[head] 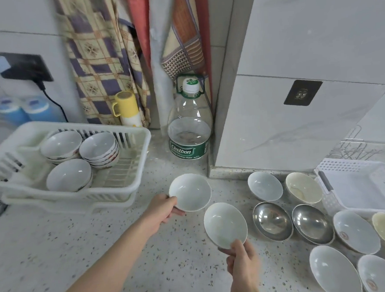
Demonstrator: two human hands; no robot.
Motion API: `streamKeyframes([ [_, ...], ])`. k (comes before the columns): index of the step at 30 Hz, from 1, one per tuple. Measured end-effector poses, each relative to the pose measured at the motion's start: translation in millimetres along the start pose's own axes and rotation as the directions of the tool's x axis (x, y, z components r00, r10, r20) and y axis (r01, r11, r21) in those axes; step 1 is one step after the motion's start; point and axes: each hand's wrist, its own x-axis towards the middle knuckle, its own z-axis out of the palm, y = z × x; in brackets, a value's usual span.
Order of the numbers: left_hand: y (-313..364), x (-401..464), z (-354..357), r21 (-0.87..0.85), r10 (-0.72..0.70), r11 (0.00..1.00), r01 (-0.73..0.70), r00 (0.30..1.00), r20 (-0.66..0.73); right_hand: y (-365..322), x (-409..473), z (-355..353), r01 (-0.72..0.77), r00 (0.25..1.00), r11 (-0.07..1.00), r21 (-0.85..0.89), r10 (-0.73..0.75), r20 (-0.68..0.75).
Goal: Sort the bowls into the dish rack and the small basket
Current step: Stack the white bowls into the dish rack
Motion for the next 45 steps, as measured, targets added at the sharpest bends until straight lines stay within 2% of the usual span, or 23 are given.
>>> streamKeyframes([
  [5,-1,-25,-47,-0.134,0.024,0.991,-0.014,0.997,0.078,0,-17,27,0.017,1.0,0.998,0.054,-0.016,-0.017],
  [9,-1,-42,-95,-0.261,0.067,0.964,-0.048,0.996,0.065,-7,-35,57,0.087,0.996,0.992,0.087,-0.087,-0.005],
  [13,-1,-51,-157,-0.342,0.126,0.93,-0.136,0.991,-0.05,-25,-53,104,0.187,0.981,0.974,0.125,-0.193,0.039],
  [18,-14,-47,-244,-0.385,0.16,0.89,-0.246,0.957,-0.24,-44,-69,181,0.324,0.923,0.937,0.131,-0.343,0.175],
  [27,-43,-20,-357,-0.371,0.106,0.869,-0.327,0.856,-0.505,-41,-80,313,0.473,0.814,0.876,-0.1,-0.391,0.429],
  [31,-43,-6,-383,-0.334,0.151,0.853,-0.4,0.803,-0.576,-35,-77,350,0.529,0.779,0.824,-0.202,-0.378,0.5],
  [34,-42,7,-391,-0.313,0.163,0.848,-0.428,0.772,-0.614,-28,-76,370,0.509,0.772,0.837,-0.201,-0.341,0.536],
  [37,-45,21,-392,-0.311,0.146,0.855,-0.414,0.768,-0.624,-19,-77,381,0.49,0.789,0.843,-0.221,-0.322,0.523],
  [40,-44,29,-395,-0.296,0.158,0.857,-0.421,0.762,-0.628,-12,-76,385,0.546,0.8,0.77,-0.33,-0.361,0.479],
  [45,-41,39,-400,-0.329,0.168,0.835,-0.44,0.775,-0.61,-6,-72,389,0.595,0.785,0.719,-0.359,-0.424,0.451],
])
